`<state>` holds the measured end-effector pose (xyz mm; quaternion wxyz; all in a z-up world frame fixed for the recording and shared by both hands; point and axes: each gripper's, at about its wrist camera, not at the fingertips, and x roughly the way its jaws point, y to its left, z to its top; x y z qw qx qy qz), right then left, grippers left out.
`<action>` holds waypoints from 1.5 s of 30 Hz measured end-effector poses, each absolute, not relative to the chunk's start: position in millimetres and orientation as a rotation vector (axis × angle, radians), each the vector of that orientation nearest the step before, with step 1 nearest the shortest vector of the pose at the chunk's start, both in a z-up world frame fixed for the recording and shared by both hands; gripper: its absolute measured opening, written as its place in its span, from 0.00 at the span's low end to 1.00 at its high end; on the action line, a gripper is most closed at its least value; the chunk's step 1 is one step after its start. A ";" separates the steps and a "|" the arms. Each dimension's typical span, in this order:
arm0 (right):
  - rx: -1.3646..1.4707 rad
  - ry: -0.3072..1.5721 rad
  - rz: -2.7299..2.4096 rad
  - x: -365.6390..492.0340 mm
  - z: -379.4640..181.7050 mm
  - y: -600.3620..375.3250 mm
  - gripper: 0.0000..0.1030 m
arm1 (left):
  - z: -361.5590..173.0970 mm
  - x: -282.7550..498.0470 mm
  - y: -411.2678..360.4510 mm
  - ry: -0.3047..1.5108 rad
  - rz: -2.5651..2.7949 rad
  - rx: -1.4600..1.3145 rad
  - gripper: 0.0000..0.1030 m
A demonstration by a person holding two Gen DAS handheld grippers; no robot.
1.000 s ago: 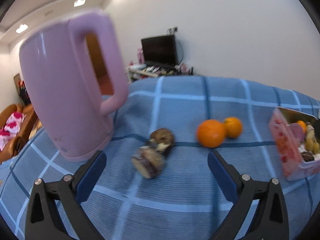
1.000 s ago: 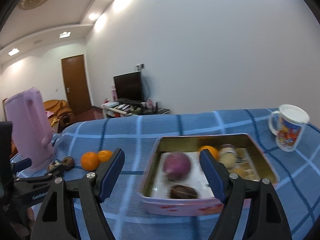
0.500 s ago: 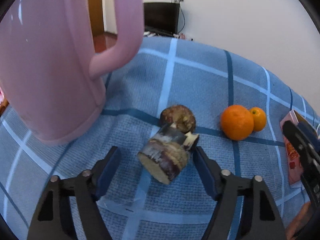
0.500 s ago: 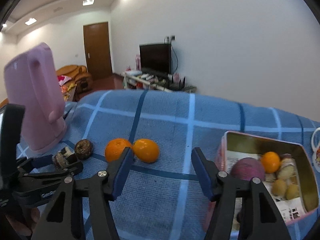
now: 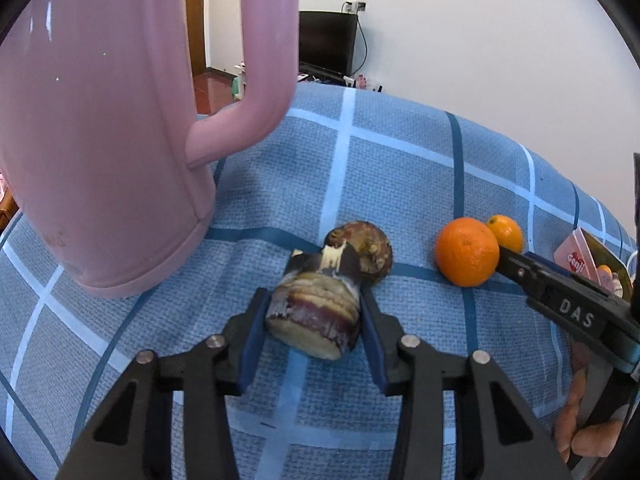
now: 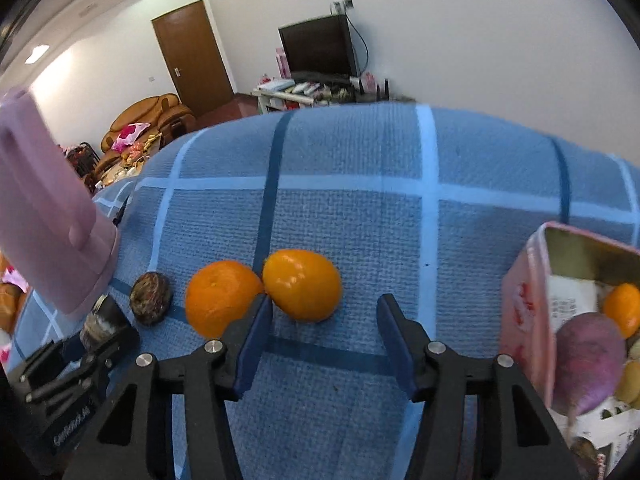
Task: Organize fruits
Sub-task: 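Grasp an orange with the right tool while the left tool holds the root piece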
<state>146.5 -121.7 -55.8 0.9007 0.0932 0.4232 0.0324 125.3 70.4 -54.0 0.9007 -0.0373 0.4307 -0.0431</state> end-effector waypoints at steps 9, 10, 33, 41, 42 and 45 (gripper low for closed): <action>0.222 0.825 0.123 130.3 -49.3 -121.9 0.11 | -49.6 112.5 87.5 0.874 -0.075 -0.125 0.44; 0.226 0.823 0.127 127.7 -49.1 -122.7 0.11 | -49.6 111.8 88.9 0.875 -0.073 -0.127 0.44; 0.129 0.875 0.121 182.2 -52.7 -104.6 0.43 | -49.7 113.5 90.6 0.881 -0.070 -0.136 0.44; 0.101 0.893 0.086 182.4 -55.8 -100.6 0.43 | -49.8 113.2 89.8 0.882 -0.068 -0.126 0.44; 0.112 0.892 0.091 180.1 -55.9 -100.8 0.43 | -49.4 113.0 88.7 0.882 -0.067 -0.125 0.44; 0.138 0.888 0.098 176.9 -56.7 -105.0 0.43 | -49.4 113.1 88.2 0.881 -0.069 -0.129 0.44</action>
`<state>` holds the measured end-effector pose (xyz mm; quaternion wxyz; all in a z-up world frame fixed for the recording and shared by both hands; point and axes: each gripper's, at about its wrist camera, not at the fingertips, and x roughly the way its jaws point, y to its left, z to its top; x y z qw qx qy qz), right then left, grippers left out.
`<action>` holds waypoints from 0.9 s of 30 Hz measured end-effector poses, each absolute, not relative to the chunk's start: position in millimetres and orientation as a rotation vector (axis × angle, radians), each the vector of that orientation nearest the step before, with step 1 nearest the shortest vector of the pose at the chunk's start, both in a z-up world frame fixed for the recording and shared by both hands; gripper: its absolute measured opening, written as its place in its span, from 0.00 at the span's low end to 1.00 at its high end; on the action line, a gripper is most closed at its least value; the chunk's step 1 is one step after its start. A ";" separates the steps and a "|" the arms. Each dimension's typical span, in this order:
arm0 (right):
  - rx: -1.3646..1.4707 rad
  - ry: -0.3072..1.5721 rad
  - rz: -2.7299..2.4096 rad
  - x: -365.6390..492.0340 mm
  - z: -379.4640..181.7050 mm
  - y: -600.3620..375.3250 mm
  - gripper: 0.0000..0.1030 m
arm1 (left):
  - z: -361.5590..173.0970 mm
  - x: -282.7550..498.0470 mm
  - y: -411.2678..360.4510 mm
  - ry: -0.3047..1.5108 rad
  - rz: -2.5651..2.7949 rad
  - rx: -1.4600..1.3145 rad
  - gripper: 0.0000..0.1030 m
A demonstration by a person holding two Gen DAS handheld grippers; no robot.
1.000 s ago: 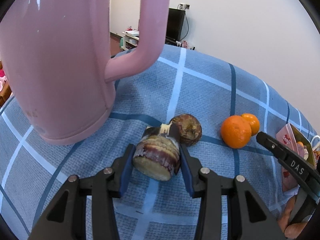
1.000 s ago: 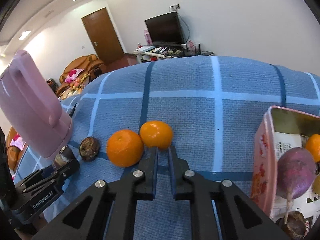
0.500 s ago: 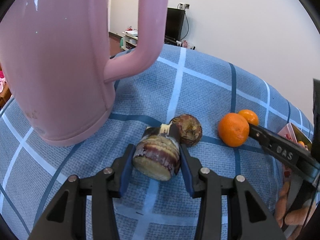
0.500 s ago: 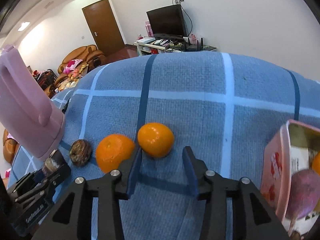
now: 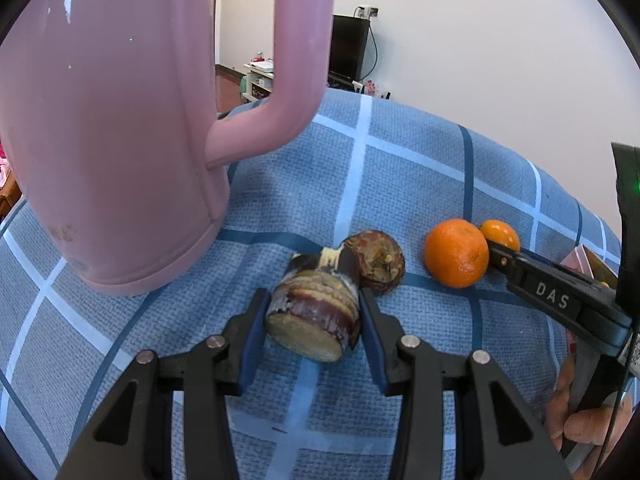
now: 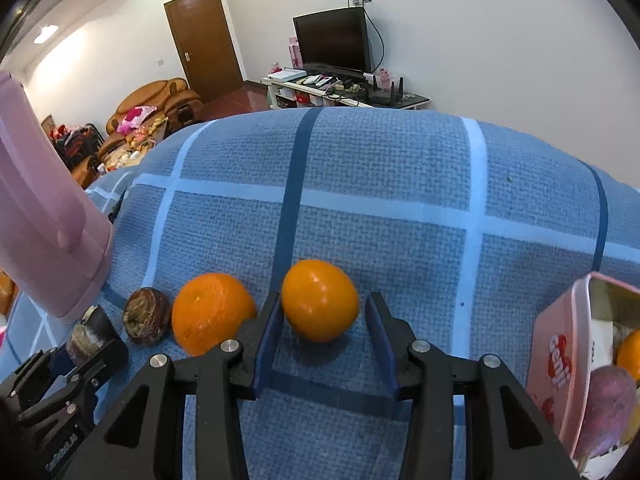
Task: Organize fruits
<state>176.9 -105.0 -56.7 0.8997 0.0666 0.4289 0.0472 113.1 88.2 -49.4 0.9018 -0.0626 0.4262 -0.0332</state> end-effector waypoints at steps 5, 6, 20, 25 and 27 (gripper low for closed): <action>0.151 0.833 0.081 162.2 -50.4 -109.6 0.37 | -49.6 112.3 90.4 0.870 -0.080 -0.150 0.44; 0.153 0.812 0.083 156.3 -47.9 -110.7 0.37 | -49.3 110.7 90.9 0.862 -0.082 -0.150 0.44; 0.042 0.521 0.005 53.5 -10.2 -92.9 0.37 | -21.1 73.9 84.1 0.677 -0.084 -0.081 0.44; 0.030 0.509 -0.012 40.1 -10.1 -96.2 0.37 | -17.1 67.8 76.2 0.657 -0.089 -0.068 0.44; 0.034 0.508 -0.015 34.2 -9.6 -97.4 0.37 | -15.8 65.6 74.4 0.648 -0.095 -0.064 0.44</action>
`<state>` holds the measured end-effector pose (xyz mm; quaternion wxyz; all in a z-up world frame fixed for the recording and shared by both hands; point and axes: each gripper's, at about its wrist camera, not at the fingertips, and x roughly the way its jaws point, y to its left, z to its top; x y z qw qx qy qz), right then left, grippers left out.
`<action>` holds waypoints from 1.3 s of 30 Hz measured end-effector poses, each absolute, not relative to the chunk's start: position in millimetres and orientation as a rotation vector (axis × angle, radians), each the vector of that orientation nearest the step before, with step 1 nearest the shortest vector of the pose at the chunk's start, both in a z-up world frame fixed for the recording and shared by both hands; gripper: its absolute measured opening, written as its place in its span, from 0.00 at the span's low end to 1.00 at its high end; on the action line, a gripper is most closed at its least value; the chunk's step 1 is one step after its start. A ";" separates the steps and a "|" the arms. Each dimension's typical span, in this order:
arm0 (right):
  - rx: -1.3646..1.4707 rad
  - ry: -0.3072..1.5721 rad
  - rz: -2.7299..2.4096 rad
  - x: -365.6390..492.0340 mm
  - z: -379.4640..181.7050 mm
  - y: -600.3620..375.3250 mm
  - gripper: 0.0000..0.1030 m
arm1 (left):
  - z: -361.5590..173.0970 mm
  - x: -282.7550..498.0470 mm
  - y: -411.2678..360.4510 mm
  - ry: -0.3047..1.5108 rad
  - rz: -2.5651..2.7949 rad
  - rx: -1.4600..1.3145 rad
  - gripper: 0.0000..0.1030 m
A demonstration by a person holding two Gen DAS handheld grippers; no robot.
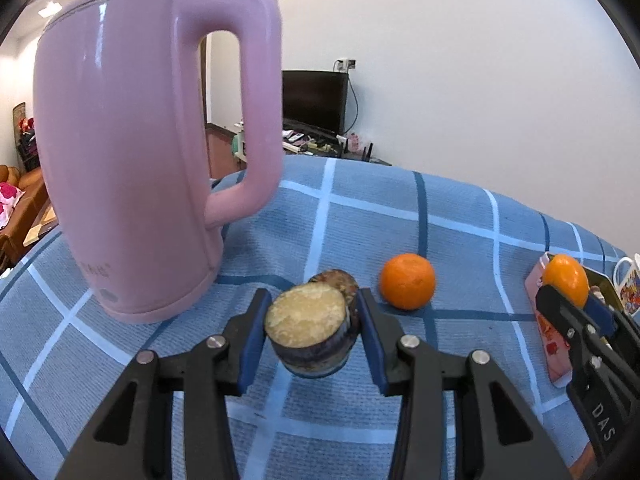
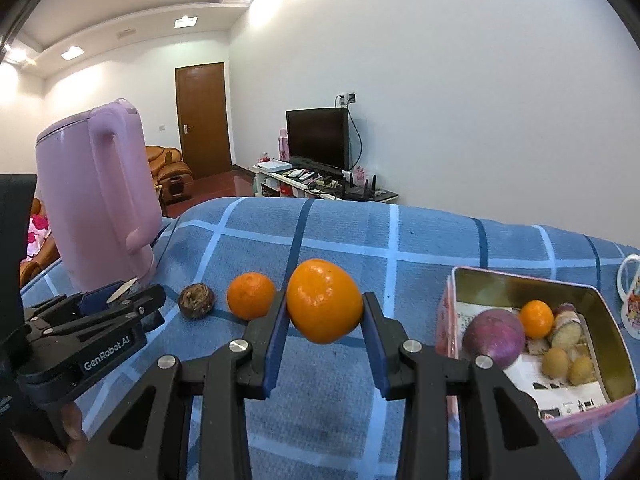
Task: Organize fruits
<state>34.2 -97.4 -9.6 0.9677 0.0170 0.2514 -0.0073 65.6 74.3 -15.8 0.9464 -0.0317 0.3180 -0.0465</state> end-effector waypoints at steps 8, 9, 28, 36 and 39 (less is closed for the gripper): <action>0.028 0.501 -0.052 19.9 -9.2 -99.7 0.37 | -10.0 56.6 67.2 0.595 -0.097 -0.039 0.43; 0.026 0.500 -0.064 19.0 -8.9 -100.2 0.37 | -9.5 54.8 66.5 0.589 -0.099 -0.038 0.42; 0.037 0.509 -0.057 10.7 -8.4 -109.3 0.37 | -15.2 65.6 124.5 0.670 -0.062 -0.238 0.67; 0.062 0.535 -0.033 14.7 -10.6 -112.4 0.37 | -26.6 39.8 94.1 0.804 -0.186 -0.182 0.74; 0.069 0.549 -0.026 17.5 -12.5 -112.7 0.37 | -40.6 39.9 72.8 0.861 -0.160 -0.108 0.74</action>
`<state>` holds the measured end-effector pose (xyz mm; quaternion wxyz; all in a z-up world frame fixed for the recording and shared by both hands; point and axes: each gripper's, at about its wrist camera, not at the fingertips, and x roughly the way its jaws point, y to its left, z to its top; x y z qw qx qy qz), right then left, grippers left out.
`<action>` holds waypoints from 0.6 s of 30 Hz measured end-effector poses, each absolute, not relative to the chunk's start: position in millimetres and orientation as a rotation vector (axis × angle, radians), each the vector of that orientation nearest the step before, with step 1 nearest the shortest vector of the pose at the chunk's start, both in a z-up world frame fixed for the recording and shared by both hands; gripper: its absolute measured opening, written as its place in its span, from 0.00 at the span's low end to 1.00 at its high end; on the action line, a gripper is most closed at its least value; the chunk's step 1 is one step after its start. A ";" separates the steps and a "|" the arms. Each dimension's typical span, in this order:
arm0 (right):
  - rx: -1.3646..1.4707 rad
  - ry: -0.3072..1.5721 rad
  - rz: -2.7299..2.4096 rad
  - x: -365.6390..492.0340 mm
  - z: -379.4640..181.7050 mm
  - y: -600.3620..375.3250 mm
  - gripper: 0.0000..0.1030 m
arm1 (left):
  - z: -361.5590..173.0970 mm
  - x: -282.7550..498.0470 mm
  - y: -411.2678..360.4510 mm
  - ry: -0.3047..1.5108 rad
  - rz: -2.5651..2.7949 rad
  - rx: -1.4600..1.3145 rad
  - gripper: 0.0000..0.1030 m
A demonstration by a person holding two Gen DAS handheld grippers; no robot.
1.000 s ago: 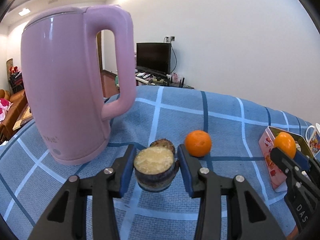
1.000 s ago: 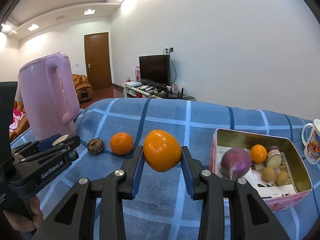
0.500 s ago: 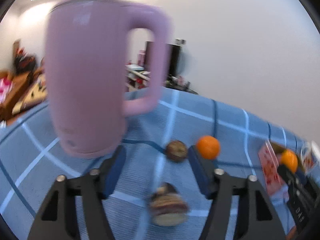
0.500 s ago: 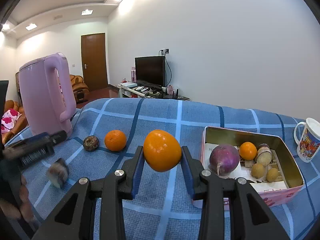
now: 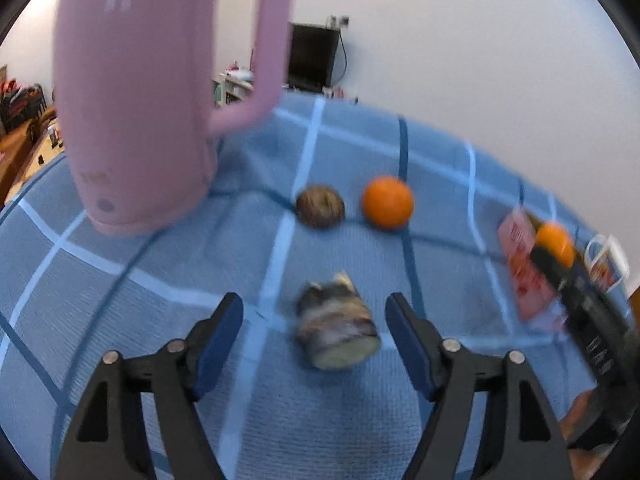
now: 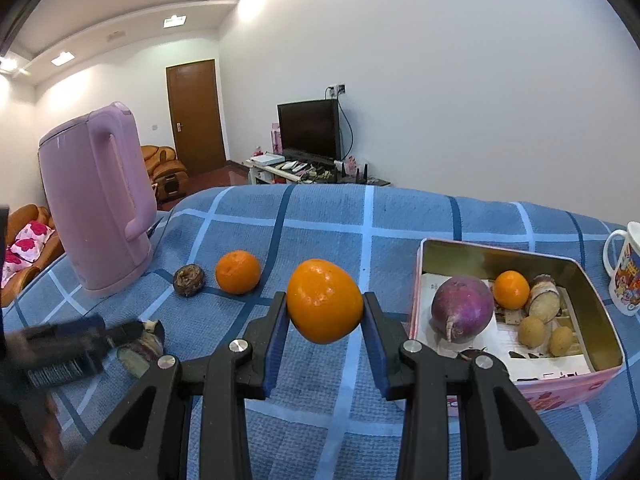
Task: Organize fruits
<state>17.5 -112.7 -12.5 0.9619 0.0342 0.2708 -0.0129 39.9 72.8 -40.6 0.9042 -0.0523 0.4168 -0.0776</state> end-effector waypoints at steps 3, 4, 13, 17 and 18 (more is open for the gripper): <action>0.073 0.546 -0.027 16.4 -12.8 -113.1 0.37 | -52.1 42.9 62.2 0.917 -0.120 -0.045 0.61; 0.072 0.547 -0.027 16.4 -12.8 -113.2 0.37 | -51.1 41.0 60.8 0.908 -0.113 -0.032 0.58; 0.041 0.495 -0.045 6.5 -7.5 -110.5 0.37 | -42.8 27.6 88.9 0.836 -0.196 -0.223 0.41; -0.005 0.448 -0.042 -4.0 -2.0 -105.7 0.37 | -27.0 11.5 87.7 0.697 -0.226 -0.236 0.40; -0.015 0.446 -0.038 -6.1 -1.9 -105.2 0.37 | -22.8 8.1 84.0 0.665 -0.232 -0.217 0.40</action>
